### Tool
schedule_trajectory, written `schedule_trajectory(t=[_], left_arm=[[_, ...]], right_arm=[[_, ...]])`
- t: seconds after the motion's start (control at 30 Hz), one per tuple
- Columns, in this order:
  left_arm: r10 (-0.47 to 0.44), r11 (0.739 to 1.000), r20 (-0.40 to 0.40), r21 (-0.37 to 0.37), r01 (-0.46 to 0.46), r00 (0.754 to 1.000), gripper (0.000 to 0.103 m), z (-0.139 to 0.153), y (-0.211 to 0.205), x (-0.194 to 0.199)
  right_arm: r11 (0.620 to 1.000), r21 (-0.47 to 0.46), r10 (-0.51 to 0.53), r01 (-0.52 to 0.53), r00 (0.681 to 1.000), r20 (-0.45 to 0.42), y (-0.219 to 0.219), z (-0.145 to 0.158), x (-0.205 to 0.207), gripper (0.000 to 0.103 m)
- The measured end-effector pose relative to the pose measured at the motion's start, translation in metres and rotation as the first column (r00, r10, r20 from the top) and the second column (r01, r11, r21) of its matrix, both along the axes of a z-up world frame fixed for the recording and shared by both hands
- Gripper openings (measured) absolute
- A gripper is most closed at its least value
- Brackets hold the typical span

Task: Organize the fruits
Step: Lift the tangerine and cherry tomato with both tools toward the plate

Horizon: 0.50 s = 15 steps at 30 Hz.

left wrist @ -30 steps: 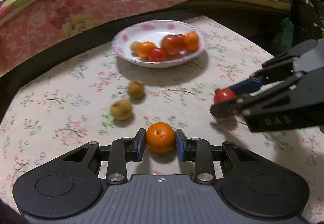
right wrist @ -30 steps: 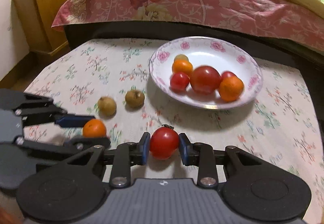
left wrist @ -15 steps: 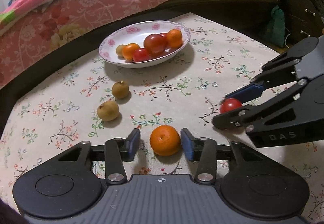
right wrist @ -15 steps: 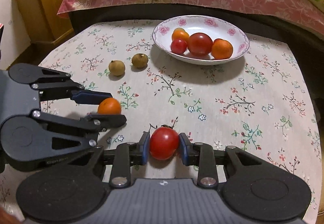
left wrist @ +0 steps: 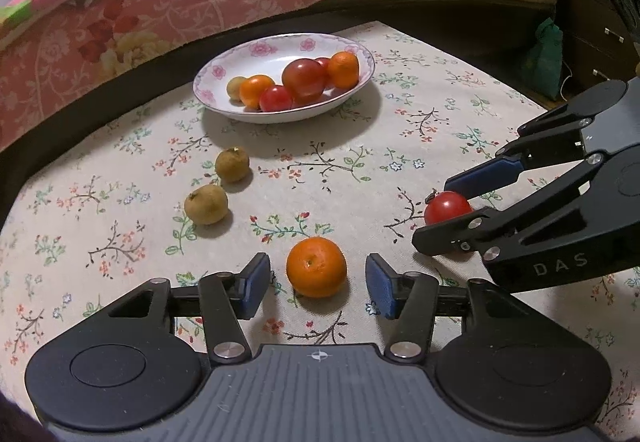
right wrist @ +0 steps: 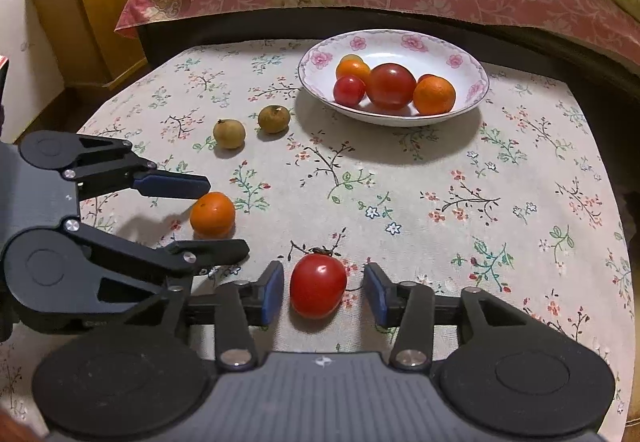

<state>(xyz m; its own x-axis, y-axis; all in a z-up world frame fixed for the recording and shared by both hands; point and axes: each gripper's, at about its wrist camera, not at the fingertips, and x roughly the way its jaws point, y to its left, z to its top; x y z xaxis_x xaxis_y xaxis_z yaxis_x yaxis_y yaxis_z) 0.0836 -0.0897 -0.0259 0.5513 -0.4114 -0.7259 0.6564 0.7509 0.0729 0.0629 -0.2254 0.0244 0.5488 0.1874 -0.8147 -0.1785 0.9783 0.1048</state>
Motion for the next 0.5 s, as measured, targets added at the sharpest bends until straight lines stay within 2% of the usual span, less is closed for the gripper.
schedule_trajectory(t=[0.03,0.1,0.2,0.33,0.5], left_arm=[[-0.002,1.000,0.001,0.001,0.002,1.000,0.059,0.0002,-0.0003,-0.0005],[-0.019,1.000,-0.002,0.001,0.019,1.000,0.049,0.0009,-0.0022,-0.0025],[-0.031,0.999,0.007,0.016,0.031,1.000,0.041,0.0019,-0.0061,-0.0064],[-0.037,0.999,0.004,0.020,0.037,0.999,0.039,0.0028,-0.0073,-0.0070],[-0.036,0.999,-0.002,0.029,0.036,0.999,0.039,0.0041,-0.0070,-0.0086]], right_arm=[[1.000,0.001,0.001,-0.001,1.000,0.000,0.0003,-0.0001,0.0007,0.044],[1.000,-0.006,0.009,-0.009,1.000,0.002,0.0021,-0.0005,0.0013,0.044],[1.000,-0.025,0.016,-0.016,1.000,-0.001,0.0046,-0.0005,0.0019,0.043],[0.999,-0.037,0.026,-0.026,1.000,-0.011,0.0064,-0.0002,0.0016,0.031],[0.999,-0.042,0.026,-0.026,1.000,-0.013,0.0073,0.0003,0.0013,0.030]])
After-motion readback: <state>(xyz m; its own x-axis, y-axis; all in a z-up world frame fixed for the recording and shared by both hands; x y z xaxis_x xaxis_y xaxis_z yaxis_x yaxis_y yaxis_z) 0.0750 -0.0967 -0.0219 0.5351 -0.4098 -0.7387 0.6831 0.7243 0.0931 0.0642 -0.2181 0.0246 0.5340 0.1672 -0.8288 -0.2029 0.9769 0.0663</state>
